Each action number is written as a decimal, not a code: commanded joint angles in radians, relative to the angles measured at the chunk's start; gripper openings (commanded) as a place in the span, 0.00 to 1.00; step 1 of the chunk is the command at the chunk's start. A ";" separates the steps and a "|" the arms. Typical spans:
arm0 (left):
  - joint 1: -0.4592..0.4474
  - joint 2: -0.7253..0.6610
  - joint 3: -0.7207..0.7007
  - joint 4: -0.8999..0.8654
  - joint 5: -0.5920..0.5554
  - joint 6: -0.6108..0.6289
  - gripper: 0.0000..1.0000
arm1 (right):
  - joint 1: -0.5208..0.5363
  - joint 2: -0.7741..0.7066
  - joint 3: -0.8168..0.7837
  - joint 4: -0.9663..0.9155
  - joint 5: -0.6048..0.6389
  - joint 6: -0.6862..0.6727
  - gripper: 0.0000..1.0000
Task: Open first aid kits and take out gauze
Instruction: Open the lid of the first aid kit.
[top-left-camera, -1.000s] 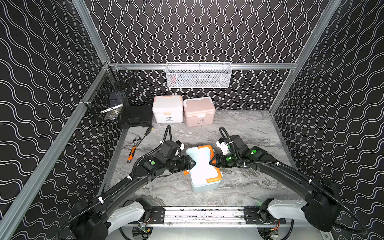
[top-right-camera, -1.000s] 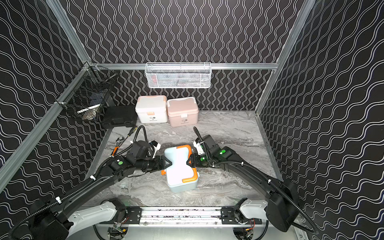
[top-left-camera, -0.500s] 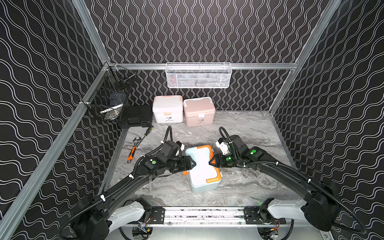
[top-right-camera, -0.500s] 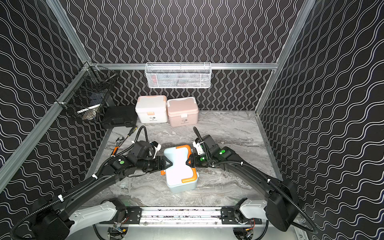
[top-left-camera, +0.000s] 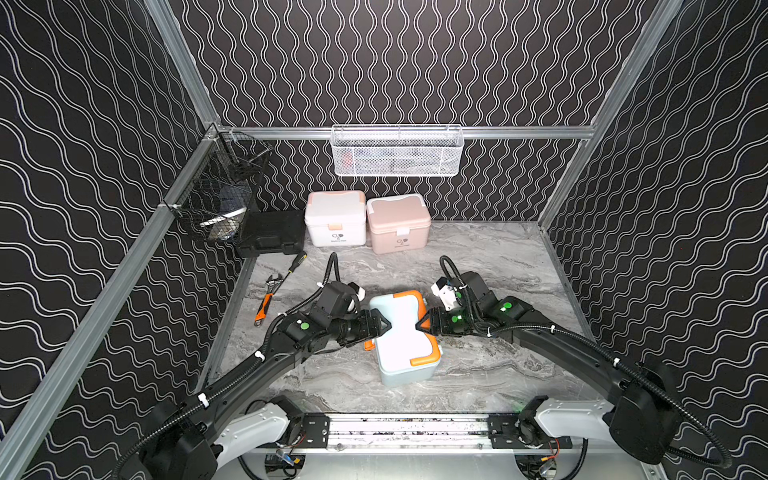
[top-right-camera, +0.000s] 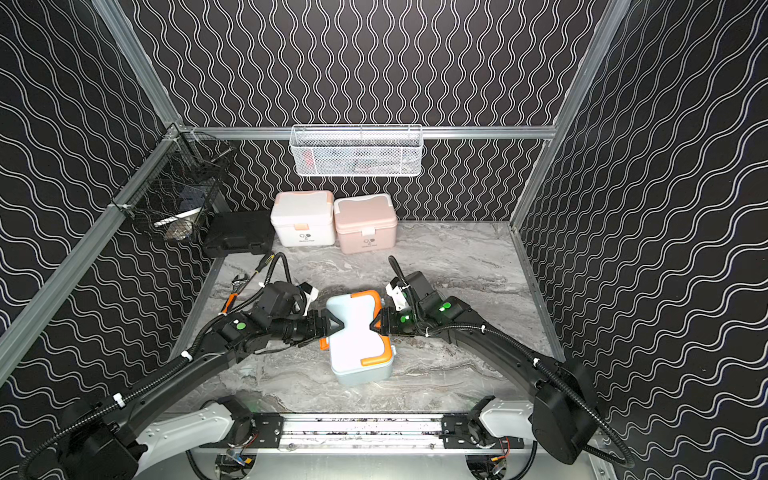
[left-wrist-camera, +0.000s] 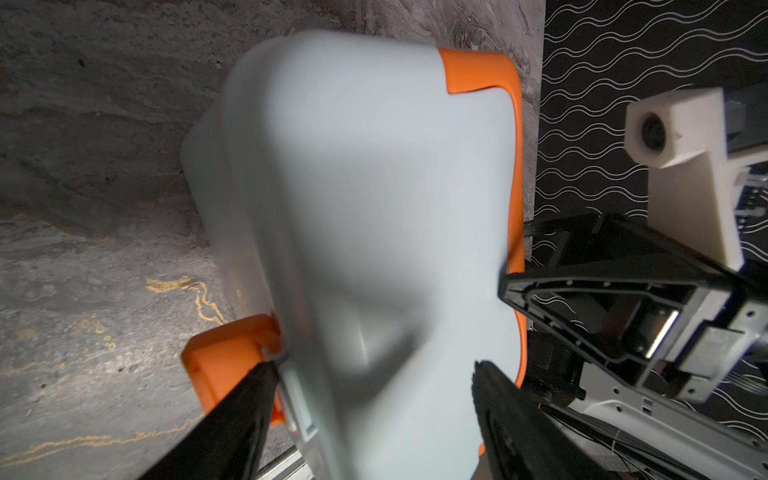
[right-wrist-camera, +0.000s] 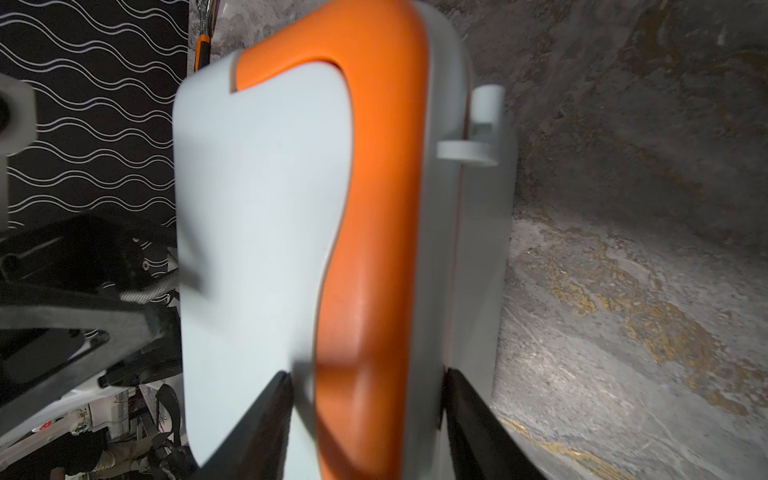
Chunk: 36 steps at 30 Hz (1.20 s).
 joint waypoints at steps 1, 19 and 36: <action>0.011 -0.015 -0.002 0.187 0.166 -0.048 0.78 | 0.015 0.009 -0.016 0.007 -0.099 0.022 0.57; 0.084 -0.060 -0.073 0.330 0.282 -0.167 0.79 | 0.018 0.010 -0.017 -0.026 -0.062 0.021 0.70; 0.096 -0.066 -0.078 0.320 0.276 -0.170 0.81 | 0.022 0.011 0.009 -0.024 -0.081 0.030 0.82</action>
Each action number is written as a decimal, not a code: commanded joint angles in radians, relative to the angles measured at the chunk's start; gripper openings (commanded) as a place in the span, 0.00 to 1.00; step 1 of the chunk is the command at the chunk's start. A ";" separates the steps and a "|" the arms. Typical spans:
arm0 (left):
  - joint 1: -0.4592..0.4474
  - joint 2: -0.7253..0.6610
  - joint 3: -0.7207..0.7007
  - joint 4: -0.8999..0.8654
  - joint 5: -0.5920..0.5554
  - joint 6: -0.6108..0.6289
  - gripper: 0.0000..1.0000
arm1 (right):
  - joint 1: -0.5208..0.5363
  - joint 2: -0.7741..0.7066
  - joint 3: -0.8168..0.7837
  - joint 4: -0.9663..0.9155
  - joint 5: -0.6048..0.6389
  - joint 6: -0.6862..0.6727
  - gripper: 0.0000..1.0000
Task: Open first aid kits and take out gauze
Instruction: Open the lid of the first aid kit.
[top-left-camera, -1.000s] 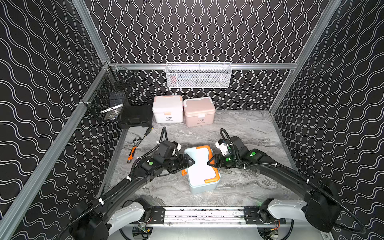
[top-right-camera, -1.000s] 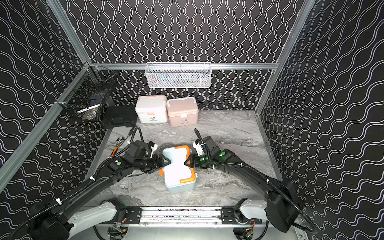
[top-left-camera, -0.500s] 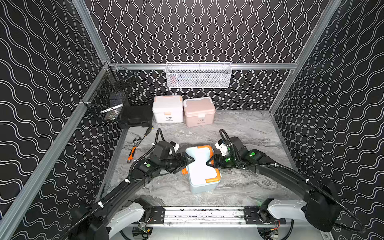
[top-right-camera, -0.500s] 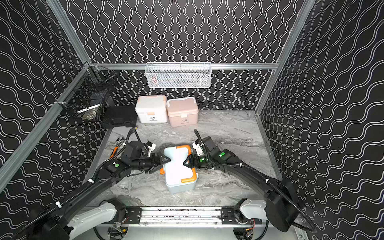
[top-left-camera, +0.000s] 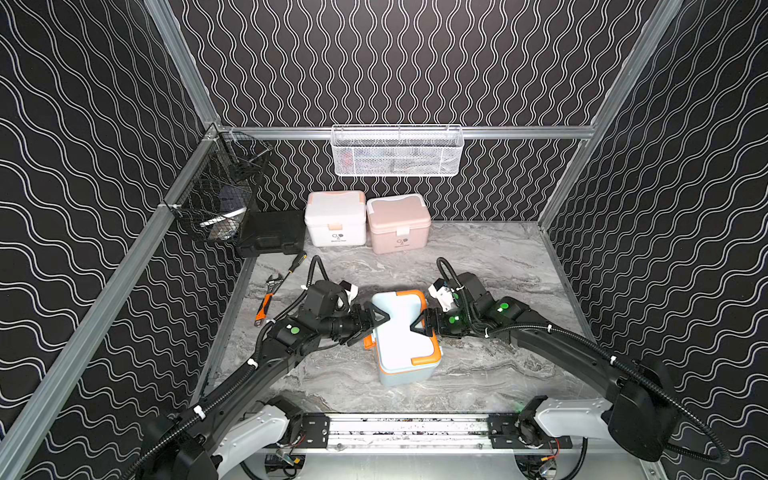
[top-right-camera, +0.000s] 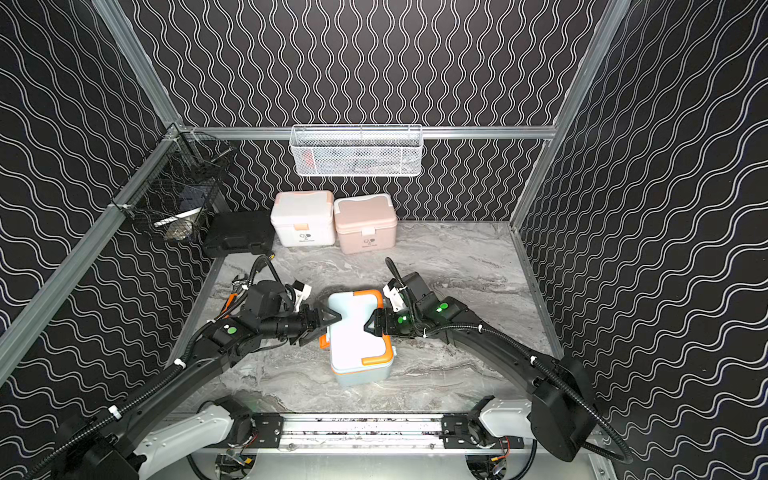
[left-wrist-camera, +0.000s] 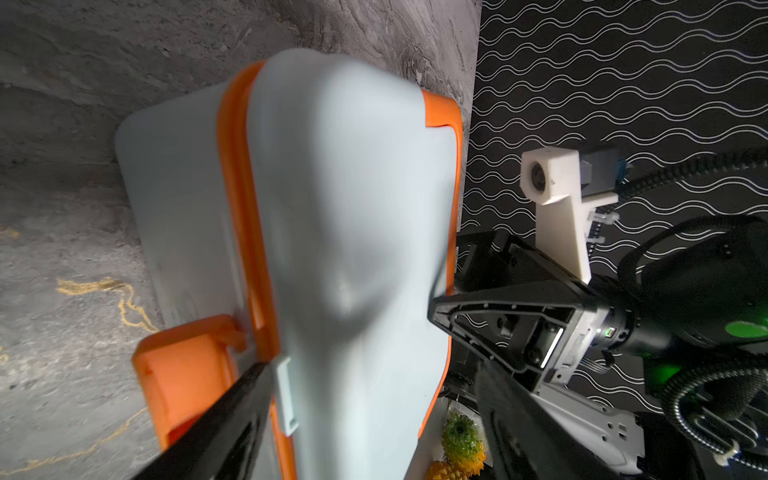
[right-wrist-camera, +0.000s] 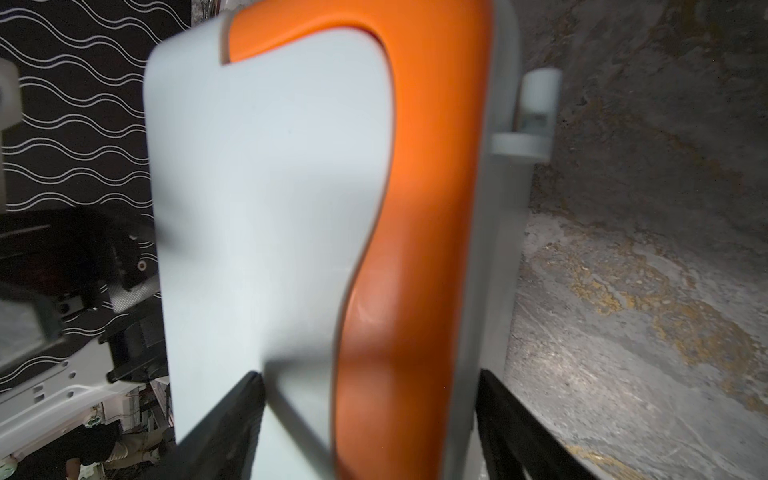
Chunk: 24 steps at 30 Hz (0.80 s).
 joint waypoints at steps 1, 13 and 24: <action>-0.001 -0.006 -0.005 0.188 0.113 -0.042 0.81 | 0.007 -0.008 0.004 -0.017 -0.089 0.015 0.85; -0.004 0.020 0.105 0.200 0.128 -0.076 0.81 | -0.034 -0.086 0.039 -0.077 0.034 0.046 1.00; -0.183 0.187 0.312 0.189 -0.014 -0.042 0.82 | -0.185 -0.348 0.036 -0.113 0.093 0.069 0.99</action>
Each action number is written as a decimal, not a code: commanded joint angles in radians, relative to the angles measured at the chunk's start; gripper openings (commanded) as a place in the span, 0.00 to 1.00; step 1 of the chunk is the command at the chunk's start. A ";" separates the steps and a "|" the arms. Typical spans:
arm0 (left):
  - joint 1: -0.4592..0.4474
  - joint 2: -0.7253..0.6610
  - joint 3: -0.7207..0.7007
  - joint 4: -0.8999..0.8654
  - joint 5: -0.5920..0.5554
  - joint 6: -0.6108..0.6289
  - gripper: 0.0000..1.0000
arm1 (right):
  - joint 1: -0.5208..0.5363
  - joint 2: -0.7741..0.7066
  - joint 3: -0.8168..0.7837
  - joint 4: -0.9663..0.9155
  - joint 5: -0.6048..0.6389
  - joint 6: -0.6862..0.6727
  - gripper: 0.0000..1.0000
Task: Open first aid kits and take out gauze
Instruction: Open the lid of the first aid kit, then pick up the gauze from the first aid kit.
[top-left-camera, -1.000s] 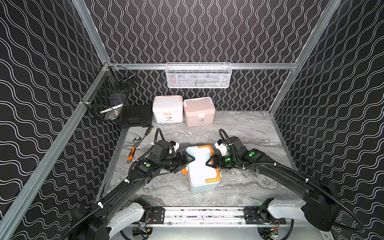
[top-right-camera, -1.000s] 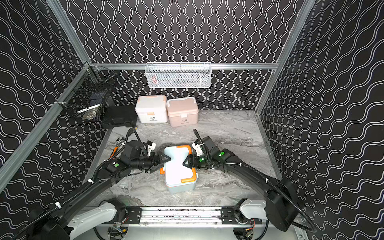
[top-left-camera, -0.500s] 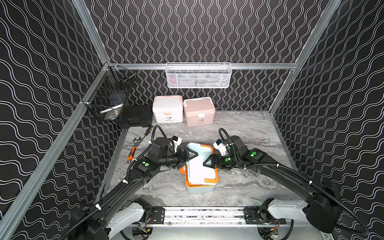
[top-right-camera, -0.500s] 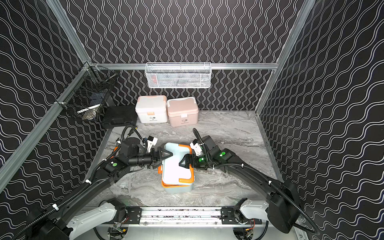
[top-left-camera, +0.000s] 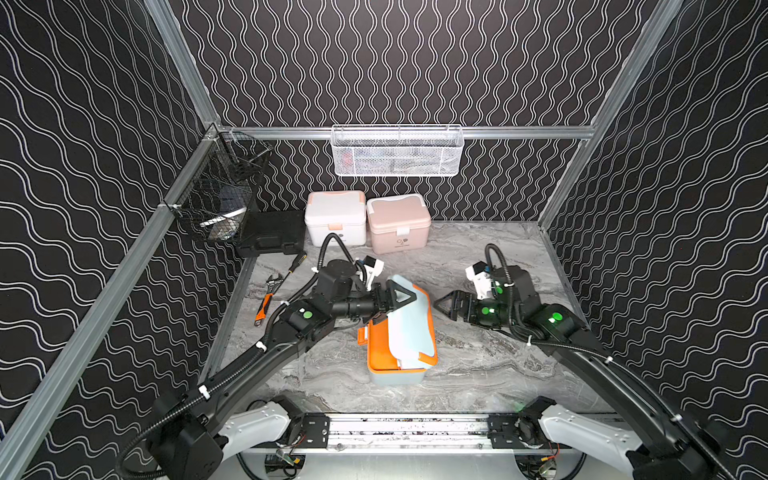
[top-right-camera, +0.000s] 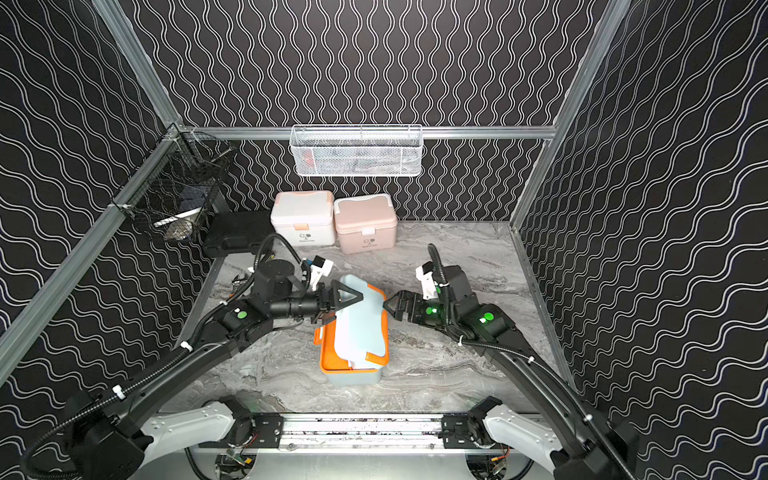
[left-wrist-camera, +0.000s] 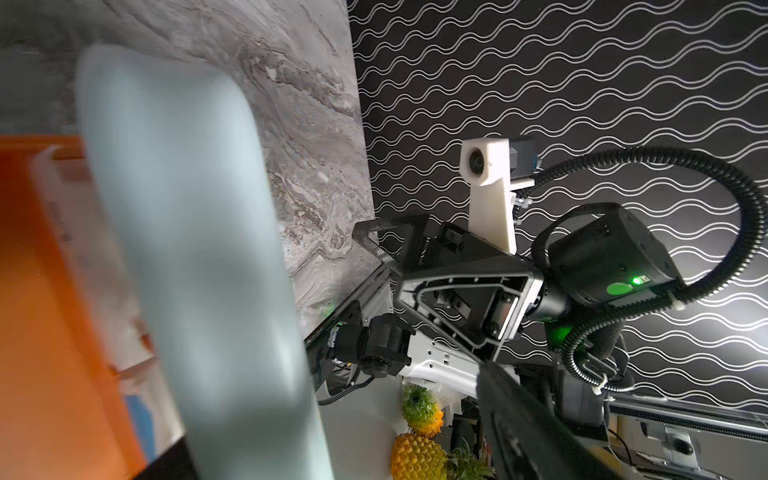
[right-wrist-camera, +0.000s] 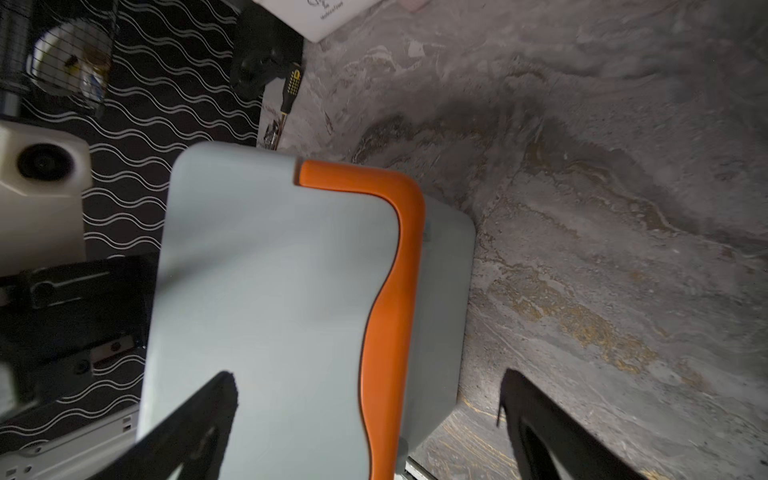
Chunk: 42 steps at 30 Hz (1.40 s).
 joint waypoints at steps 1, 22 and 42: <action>-0.059 0.051 0.086 0.009 -0.081 0.032 0.82 | -0.022 -0.051 0.011 -0.030 0.038 0.025 0.97; -0.312 0.277 0.527 -0.503 -0.506 0.439 0.99 | -0.026 -0.172 0.201 -0.268 0.243 -0.055 0.94; -0.277 0.307 0.426 -0.758 -0.809 0.483 0.60 | 0.154 0.065 0.116 -0.213 0.093 -0.089 0.75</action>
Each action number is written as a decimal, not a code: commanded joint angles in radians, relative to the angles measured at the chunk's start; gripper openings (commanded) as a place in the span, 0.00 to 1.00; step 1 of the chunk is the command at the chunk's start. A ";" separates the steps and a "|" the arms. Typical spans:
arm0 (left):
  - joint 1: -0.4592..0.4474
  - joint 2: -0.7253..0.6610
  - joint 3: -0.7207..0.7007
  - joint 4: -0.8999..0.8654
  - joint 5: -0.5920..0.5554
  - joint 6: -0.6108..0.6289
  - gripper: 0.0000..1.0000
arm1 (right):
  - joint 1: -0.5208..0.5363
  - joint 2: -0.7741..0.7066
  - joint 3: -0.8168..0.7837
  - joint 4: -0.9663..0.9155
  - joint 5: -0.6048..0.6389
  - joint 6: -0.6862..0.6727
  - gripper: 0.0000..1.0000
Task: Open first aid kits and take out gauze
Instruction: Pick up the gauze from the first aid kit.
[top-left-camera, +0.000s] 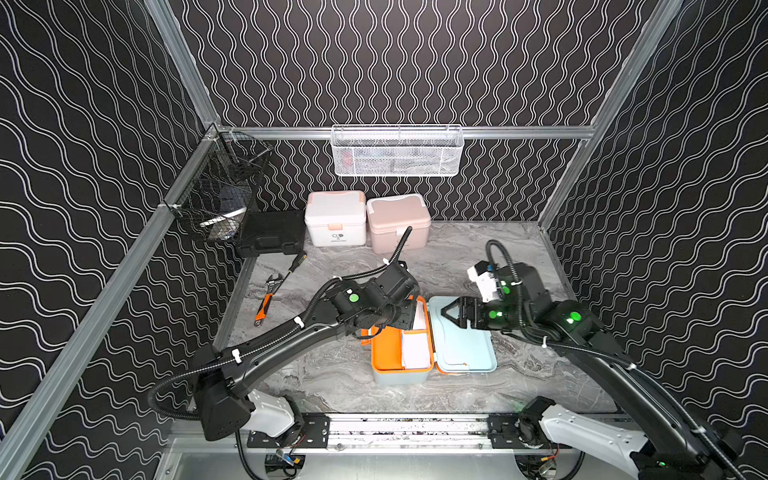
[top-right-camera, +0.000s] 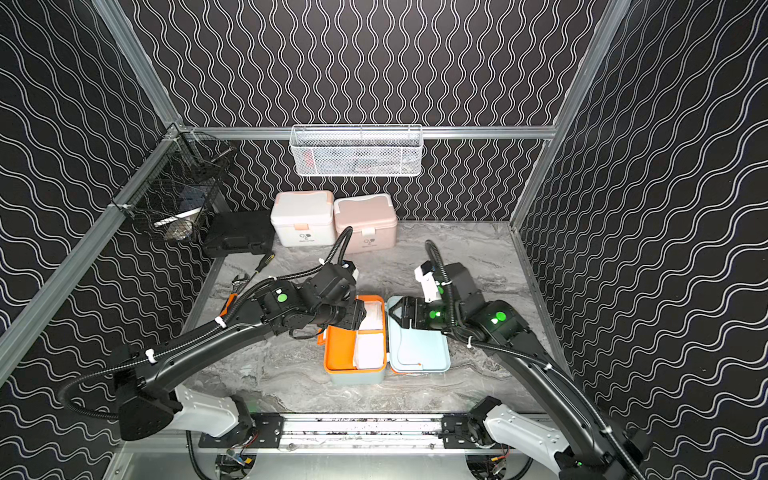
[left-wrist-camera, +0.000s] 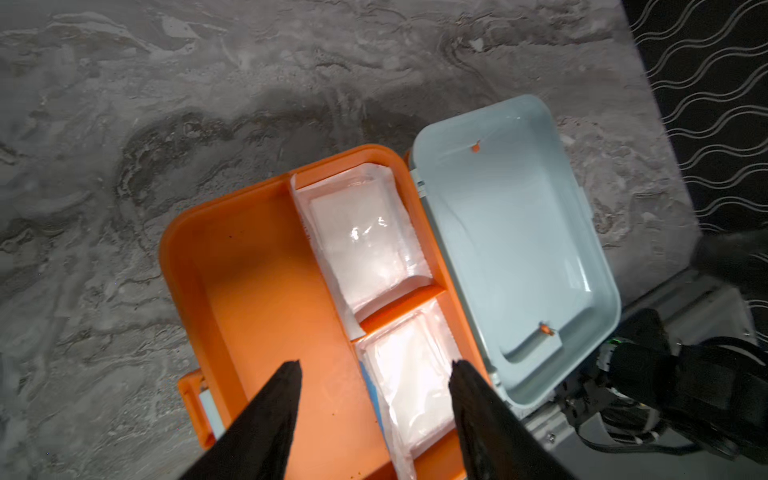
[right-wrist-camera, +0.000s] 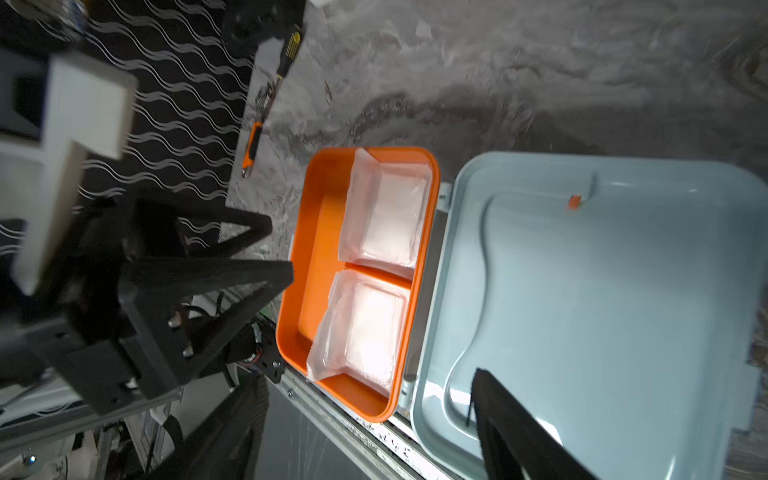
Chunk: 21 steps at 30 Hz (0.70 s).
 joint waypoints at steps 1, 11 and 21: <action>0.001 0.036 0.023 -0.050 -0.073 0.031 0.59 | 0.052 0.031 -0.030 0.026 0.051 0.016 0.73; 0.024 0.139 0.032 -0.024 -0.063 0.043 0.40 | 0.068 0.060 -0.112 0.055 0.104 0.027 0.68; 0.033 0.211 0.037 0.001 -0.032 0.049 0.38 | 0.068 0.074 -0.130 0.072 0.097 0.026 0.68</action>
